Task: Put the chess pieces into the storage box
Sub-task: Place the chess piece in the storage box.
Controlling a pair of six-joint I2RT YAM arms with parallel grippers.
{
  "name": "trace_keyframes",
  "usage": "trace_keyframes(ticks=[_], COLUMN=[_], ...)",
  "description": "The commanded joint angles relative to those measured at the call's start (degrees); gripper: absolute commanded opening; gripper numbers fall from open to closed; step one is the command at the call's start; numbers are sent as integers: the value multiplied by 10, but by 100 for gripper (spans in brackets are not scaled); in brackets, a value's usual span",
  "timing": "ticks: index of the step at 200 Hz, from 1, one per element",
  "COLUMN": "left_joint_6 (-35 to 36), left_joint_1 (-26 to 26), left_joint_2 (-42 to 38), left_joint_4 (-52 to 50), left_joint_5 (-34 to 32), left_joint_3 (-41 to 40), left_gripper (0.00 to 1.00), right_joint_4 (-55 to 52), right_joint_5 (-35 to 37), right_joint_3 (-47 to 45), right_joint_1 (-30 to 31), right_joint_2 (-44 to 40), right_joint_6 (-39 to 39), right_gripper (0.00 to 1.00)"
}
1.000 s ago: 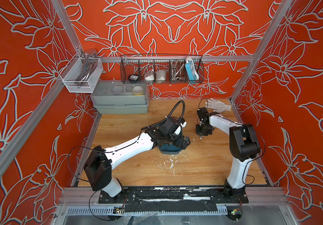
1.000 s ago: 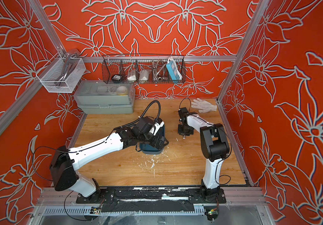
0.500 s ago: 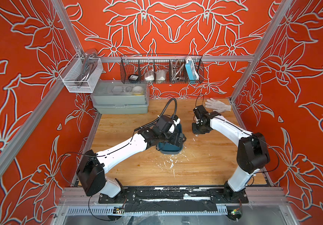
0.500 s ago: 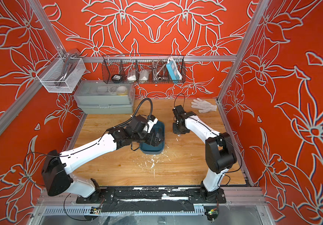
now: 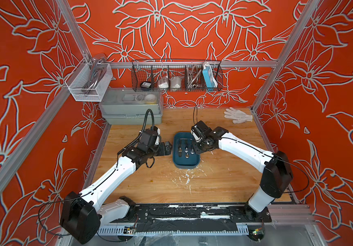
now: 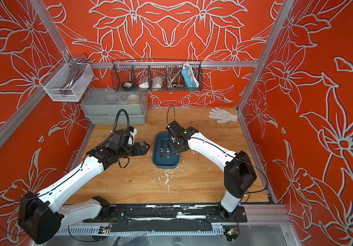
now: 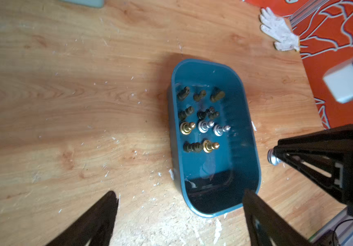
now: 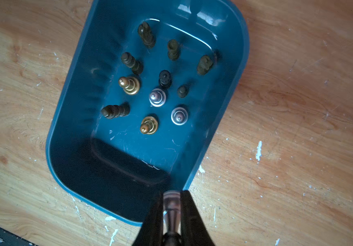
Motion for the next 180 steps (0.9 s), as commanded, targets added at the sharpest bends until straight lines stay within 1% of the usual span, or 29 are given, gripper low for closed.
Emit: trace_keyframes(ticks=[1,32,88,180], left_joint_6=[-4,-3,3,4], left_joint_1=[4,4,4,4], left_joint_2=[-10,-7,9,16], left_joint_4=[-10,-10,-5,-1], left_joint_5=[-9,-10,-9,-11], left_joint_3=[-12,-17,-12,-15], left_gripper=[91,91,91,91], right_joint_4=[-9,-7,14,45], right_joint_5=[1,10,6,32], right_joint_3=[21,35,36,42], right_joint_1=[7,10,14,18], right_joint_2=[41,82,127,175], right_joint_6=[-11,-14,-16,-11], right_gripper=[15,15,14,15])
